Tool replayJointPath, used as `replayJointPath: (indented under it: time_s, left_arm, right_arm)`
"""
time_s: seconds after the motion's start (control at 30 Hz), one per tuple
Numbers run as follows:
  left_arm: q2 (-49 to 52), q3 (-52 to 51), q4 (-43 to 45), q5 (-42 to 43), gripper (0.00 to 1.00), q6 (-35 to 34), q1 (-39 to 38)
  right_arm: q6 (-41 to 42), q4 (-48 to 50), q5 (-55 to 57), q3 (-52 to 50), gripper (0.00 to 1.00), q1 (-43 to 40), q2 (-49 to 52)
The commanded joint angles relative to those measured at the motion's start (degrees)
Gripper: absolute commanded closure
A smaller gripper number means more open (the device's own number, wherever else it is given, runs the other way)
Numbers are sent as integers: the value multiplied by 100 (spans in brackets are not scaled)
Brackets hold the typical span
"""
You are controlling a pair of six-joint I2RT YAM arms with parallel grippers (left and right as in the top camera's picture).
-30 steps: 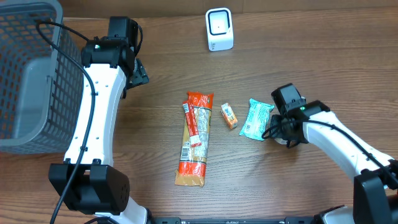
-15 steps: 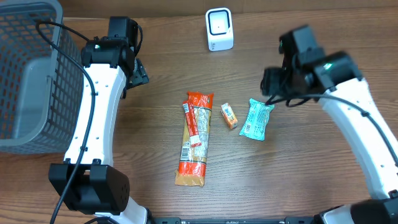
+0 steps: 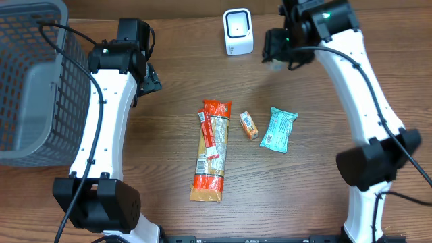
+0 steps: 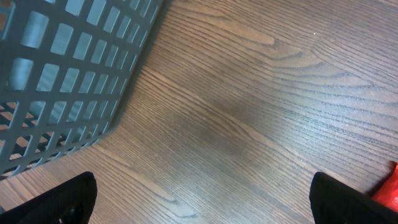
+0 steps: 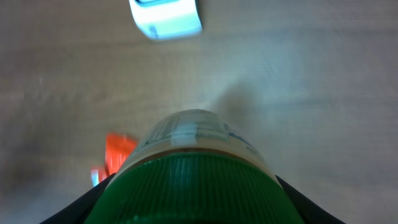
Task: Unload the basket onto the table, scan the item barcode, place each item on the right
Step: 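Lift the green jar with the right gripper toward the scanner, then hold the green jar under the white scanner with the right gripper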
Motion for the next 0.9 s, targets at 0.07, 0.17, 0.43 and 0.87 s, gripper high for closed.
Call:
replayJointPath:
  time_s: [0.07,0.17,0.43,0.87]
  left_arm:
    - [-39,72,7,7,0,-17,-39]
    - [-39,72,7,7,0,-17,-39]
    - [-39,72,7,7,0,-17,-39]
    - [-39,72,7,7,0,-17,-39]
  right_arm:
    - [-236,890,4,151,82,2,350]
    - [-332,1510,15,149,83,2,625]
    - [-415,3482,146,90,89,2,1274]
    - [31,5862,702,85,89,31,1974]
